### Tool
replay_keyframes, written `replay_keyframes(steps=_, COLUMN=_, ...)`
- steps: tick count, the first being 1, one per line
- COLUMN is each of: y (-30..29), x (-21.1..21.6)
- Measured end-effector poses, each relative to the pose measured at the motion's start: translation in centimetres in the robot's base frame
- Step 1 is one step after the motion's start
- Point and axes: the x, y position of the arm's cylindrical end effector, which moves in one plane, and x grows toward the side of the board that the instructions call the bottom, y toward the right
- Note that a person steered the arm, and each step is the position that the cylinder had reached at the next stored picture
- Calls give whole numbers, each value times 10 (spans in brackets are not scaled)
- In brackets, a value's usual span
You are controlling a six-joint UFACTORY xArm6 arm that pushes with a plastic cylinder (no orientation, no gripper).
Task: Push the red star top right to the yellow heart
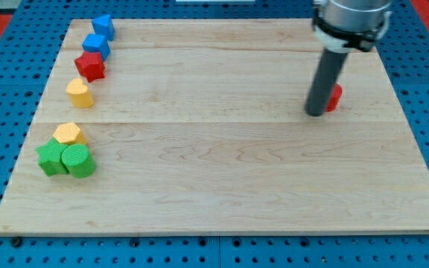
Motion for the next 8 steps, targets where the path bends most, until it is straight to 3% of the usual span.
replay_keyframes(steps=1, y=-121, x=-24)
replay_keyframes(steps=3, y=-295, x=12)
replay_keyframes(steps=4, y=-385, x=-11)
replay_keyframes(steps=5, y=-430, x=-15)
replay_keyframes(steps=6, y=-413, x=-71)
replay_keyframes(steps=8, y=-400, x=-85)
